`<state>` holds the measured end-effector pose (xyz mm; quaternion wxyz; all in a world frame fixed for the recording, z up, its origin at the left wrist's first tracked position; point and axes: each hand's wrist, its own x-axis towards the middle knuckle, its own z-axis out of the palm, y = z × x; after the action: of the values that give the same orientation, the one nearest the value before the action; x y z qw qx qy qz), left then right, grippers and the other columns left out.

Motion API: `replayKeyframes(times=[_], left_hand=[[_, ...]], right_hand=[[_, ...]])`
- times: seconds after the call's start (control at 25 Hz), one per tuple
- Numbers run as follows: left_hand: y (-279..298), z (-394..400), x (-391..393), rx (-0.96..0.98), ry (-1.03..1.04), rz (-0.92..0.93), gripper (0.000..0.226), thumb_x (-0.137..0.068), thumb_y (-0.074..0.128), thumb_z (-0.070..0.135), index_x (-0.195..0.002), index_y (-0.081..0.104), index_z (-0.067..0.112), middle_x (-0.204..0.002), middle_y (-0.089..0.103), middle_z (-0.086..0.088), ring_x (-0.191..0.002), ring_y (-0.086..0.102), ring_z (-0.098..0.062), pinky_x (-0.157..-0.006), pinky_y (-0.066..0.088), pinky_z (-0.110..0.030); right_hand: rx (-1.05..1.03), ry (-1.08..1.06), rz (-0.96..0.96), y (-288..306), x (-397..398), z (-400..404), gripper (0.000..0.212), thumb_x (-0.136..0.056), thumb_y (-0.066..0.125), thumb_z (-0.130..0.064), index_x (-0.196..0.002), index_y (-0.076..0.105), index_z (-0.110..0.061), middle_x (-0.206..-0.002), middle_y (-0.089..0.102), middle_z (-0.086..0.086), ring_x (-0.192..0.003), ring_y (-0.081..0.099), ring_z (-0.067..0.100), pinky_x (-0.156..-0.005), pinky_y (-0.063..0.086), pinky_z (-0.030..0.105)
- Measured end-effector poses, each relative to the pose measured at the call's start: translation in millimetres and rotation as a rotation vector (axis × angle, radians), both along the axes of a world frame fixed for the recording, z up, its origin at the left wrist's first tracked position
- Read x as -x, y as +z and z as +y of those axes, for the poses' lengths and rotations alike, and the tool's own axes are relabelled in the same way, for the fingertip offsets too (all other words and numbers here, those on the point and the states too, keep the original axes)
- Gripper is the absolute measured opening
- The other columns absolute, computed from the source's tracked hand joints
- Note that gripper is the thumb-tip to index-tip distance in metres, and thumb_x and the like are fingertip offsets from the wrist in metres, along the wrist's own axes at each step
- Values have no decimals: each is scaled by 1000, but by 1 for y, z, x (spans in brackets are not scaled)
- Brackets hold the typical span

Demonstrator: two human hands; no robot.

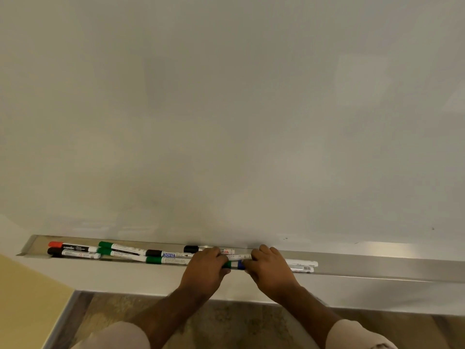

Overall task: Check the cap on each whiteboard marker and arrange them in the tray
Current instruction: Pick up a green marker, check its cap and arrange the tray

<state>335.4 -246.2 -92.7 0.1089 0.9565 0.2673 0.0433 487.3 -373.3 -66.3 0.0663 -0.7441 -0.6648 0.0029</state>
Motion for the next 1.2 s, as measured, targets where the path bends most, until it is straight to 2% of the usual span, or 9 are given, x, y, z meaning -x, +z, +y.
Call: replayKeyframes(times=[0.2, 0.28, 0.48, 0.6, 0.72, 0.8, 1.04, 1.2], left_hand=[[-1, 4, 5, -1, 4, -7, 26, -90, 51, 45, -106, 60, 26, -109, 58, 4, -98, 52, -15, -88, 41, -30], [-3, 4, 7, -4, 5, -29, 27, -90, 51, 46, -107, 58, 27, -110, 56, 5, -99, 51, -15, -88, 40, -29], [-6, -2, 2, -30, 38, -62, 29, -91, 48, 48, -109, 58, 28, -109, 61, 3, -96, 56, -17, -86, 43, -32], [-5, -3, 4, 2, 195, -80, 31, -89, 50, 51, -108, 60, 29, -104, 64, 5, -92, 57, -14, -83, 44, -30], [0, -5, 7, 45, 359, -116, 36, -79, 59, 60, -90, 61, 26, -87, 67, 6, -78, 60, -13, -69, 45, -28], [1, -9, 9, 62, 425, -100, 43, -75, 57, 68, -87, 62, 26, -83, 68, 8, -74, 62, -11, -65, 45, -27], [1, -16, 8, 84, 545, -20, 61, -73, 44, 80, -92, 66, 27, -86, 70, 10, -76, 63, -7, -66, 46, -25], [4, -18, 1, 109, 564, -8, 57, -75, 46, 77, -85, 67, 25, -79, 69, 8, -68, 60, -9, -62, 46, -26]], right_hand=[[8, -40, 15, 2, -18, -12, 7, -78, 74, -34, -80, 71, -28, -67, 56, -8, -67, 50, 13, -58, 40, 25], [24, -51, 33, 3, -20, -10, 6, -83, 68, -32, -84, 71, -26, -70, 57, -6, -69, 50, 14, -61, 38, 26], [87, -94, 60, 4, -4, 24, 22, -92, 48, -30, -101, 65, -19, -88, 64, 4, -83, 55, 25, -75, 41, 34], [167, -137, 40, 0, 5, 38, 22, -92, 49, -25, -108, 63, -19, -98, 65, 6, -88, 57, 25, -81, 43, 37], [195, -153, 27, -5, 7, 40, 23, -90, 50, -19, -109, 63, -19, -100, 66, 7, -89, 58, 27, -81, 43, 36], [181, -159, 26, -6, 7, 41, 22, -90, 50, -19, -109, 62, -19, -100, 66, 6, -89, 58, 27, -81, 43, 35], [133, -172, 25, -1, 0, 34, 21, -89, 52, -21, -108, 62, -20, -99, 66, 5, -88, 58, 25, -82, 44, 35], [116, -196, 26, 5, -5, 23, 19, -87, 57, -21, -105, 61, -21, -96, 65, 3, -86, 56, 22, -82, 44, 35]])
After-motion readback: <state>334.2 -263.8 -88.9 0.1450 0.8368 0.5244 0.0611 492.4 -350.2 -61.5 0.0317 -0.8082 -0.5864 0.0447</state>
